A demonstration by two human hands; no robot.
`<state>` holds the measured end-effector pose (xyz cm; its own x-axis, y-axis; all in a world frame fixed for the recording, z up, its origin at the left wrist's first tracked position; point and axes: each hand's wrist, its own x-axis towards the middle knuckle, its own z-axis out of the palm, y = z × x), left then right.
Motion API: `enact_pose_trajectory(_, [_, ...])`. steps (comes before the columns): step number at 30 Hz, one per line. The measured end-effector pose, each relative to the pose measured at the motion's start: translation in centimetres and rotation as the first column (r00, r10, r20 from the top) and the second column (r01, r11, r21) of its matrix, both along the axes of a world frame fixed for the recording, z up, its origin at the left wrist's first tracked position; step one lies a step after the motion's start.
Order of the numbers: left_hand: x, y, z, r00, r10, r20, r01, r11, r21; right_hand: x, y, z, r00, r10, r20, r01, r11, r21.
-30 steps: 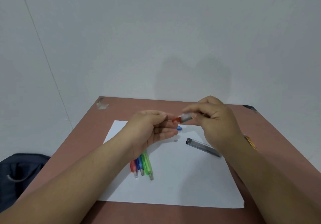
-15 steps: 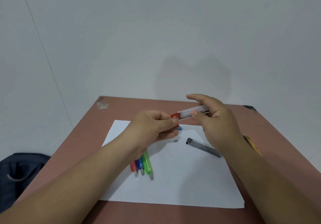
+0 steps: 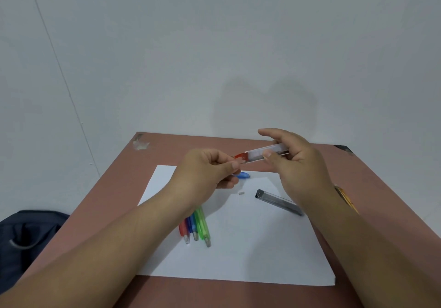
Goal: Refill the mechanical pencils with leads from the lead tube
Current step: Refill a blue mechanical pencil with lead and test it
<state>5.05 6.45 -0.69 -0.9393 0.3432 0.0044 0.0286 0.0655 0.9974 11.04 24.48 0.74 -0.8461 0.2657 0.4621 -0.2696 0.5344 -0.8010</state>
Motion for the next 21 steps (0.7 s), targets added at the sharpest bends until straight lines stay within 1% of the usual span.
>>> enact_pose_trajectory(4, [-0.1, 0.1, 0.0, 0.997, 0.039, -0.07, -0.042, 0.998, -0.037, -0.2, 0.2, -0.1, 1.0, -0.011, 0.005, 0.011, 0.999, -0.037])
enact_pose_trajectory(14, [-0.6, -0.4, 0.1, 0.983, 0.092, -0.162, -0.098, 0.995, -0.03, -0.6, 1.1, -0.5, 0.997, -0.05, 0.055, 0.059, 0.982, -0.18])
enact_pose_trajectory(19, [-1.2, -1.0, 0.0, 0.961, 0.151, -0.234, -0.176, 0.98, -0.091, -0.7, 1.3, -0.4, 0.996, -0.063, 0.061, 0.076, 0.97, -0.231])
enact_pose_trajectory(21, [-1.2, -1.1, 0.0, 0.956, 0.179, -0.231, -0.202, 0.976, -0.08, -0.6, 1.4, -0.3, 0.995, -0.068, 0.071, 0.085, 0.959, -0.271])
